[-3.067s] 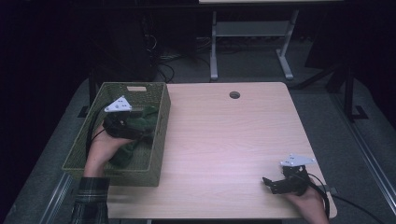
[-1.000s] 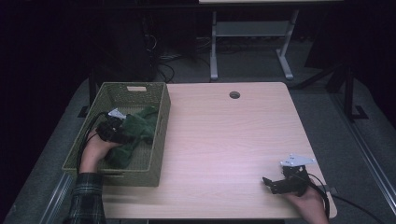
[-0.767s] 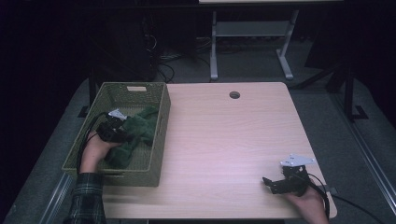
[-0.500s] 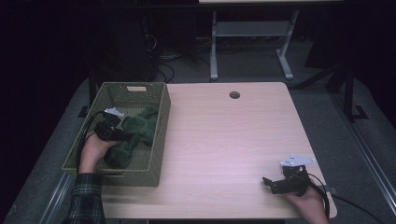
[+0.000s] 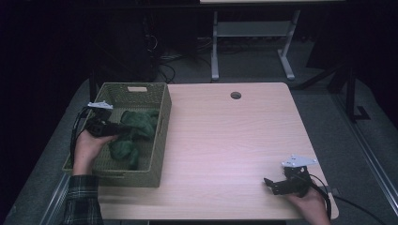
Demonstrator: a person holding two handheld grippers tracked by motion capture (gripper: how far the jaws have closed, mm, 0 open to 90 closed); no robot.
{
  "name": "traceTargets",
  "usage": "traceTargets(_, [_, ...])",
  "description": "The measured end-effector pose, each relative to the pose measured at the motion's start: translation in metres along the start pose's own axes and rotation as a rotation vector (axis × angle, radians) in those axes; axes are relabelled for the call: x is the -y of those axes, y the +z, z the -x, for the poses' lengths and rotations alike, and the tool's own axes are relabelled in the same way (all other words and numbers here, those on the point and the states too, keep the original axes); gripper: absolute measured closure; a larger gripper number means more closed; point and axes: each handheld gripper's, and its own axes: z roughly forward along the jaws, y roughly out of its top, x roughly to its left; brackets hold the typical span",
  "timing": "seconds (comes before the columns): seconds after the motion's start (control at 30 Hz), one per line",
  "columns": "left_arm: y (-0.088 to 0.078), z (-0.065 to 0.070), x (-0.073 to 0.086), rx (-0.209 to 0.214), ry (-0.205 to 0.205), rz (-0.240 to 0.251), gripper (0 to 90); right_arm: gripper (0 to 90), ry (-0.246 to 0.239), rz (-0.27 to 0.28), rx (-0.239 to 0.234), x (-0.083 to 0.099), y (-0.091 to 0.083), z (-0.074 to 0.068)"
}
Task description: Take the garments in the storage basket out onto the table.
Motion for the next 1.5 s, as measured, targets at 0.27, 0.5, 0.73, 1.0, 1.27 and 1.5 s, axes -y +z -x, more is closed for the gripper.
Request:
traceTargets(0.27, [-0.018, 0.012, -0.010, 0.047, -0.019, 0.085, 80.6, 0.0, 0.000, 0.000, 0.000, 0.000, 0.000, 0.000])
traceTargets(0.5, [-0.034, 0.022, -0.016, 0.054, -0.031, 0.159, 81.0, 0.0, 0.002, -0.001, -0.001, 0.000, 0.000, 0.000])
traceTargets(0.73, [-0.053, 0.030, -0.028, 0.066, -0.017, 0.185, 81.5, 0.0, 0.003, -0.001, 0.001, 0.000, 0.000, 0.000])
traceTargets(1.0, [-0.080, 0.041, -0.053, 0.083, 0.019, 0.225, 82.4, 0.0, 0.004, 0.000, 0.003, 0.000, 0.000, 0.000])
traceTargets(1.27, [-0.101, 0.056, -0.076, 0.109, 0.065, 0.269, 82.7, 0.0, 0.005, 0.000, 0.003, 0.000, 0.000, -0.001])
traceTargets(1.5, [-0.110, 0.072, -0.090, 0.142, 0.103, 0.312, 82.7, 0.0, 0.004, 0.000, 0.004, 0.000, 0.000, 0.000])
